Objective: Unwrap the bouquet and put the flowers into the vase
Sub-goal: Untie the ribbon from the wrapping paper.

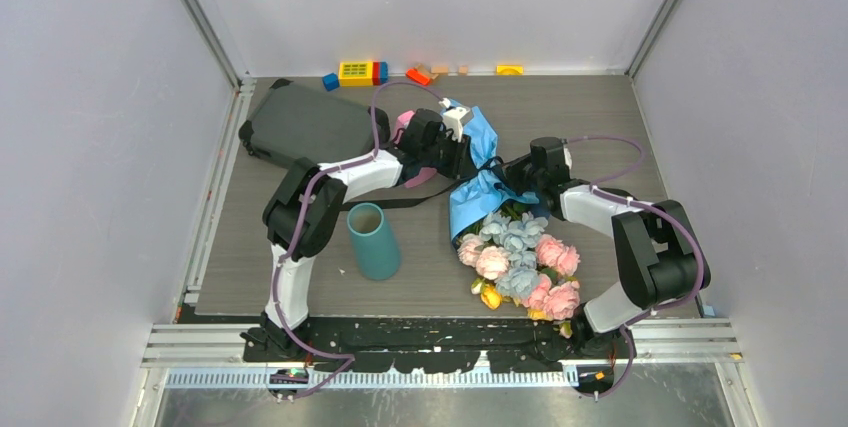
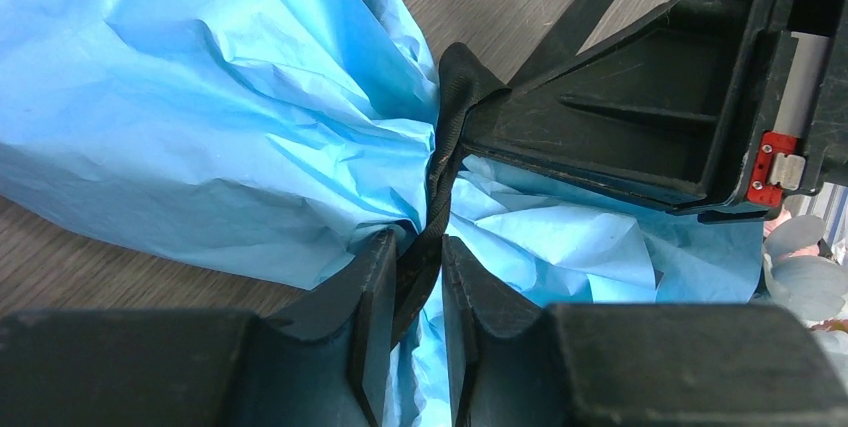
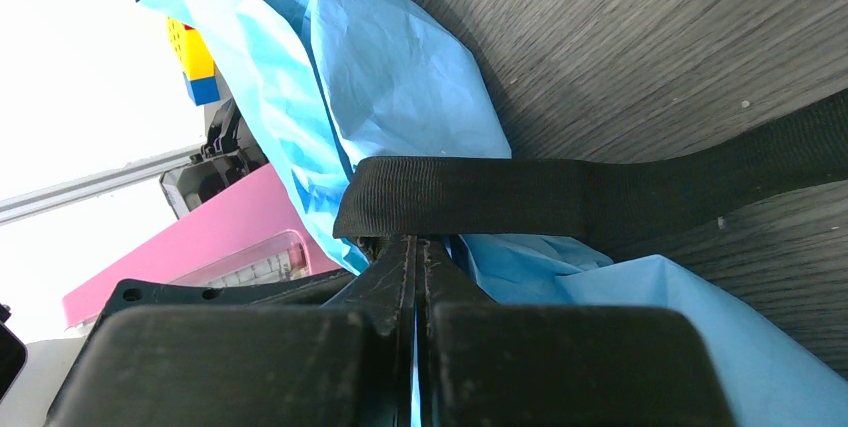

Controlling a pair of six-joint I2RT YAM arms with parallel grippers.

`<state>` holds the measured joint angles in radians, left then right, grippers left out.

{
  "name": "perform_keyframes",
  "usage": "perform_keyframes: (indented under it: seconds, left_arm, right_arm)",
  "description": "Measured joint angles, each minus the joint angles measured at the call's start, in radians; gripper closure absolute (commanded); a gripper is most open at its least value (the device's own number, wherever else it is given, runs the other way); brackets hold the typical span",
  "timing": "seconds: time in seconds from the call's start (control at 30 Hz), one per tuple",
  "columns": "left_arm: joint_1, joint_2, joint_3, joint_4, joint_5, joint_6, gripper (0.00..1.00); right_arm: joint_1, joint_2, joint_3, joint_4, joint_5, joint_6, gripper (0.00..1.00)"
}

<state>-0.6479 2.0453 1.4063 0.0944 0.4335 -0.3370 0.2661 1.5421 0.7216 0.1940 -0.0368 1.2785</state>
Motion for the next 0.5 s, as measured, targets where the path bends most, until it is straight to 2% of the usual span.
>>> perform_keyframes:
  seconds: [0.23,0.5]
  left_arm:
    - [0.0,0.0,0.0,0.001,0.0,-0.001,0.74]
    - [0.0,0.0,0.0,0.003,0.0,-0.005,0.87]
  right_arm:
    - [-0.002,0.0,0.0,0.0,-0.002,0.0,1.0]
    - [-0.003,0.0,0.0,0.0,-0.003,0.0,1.0]
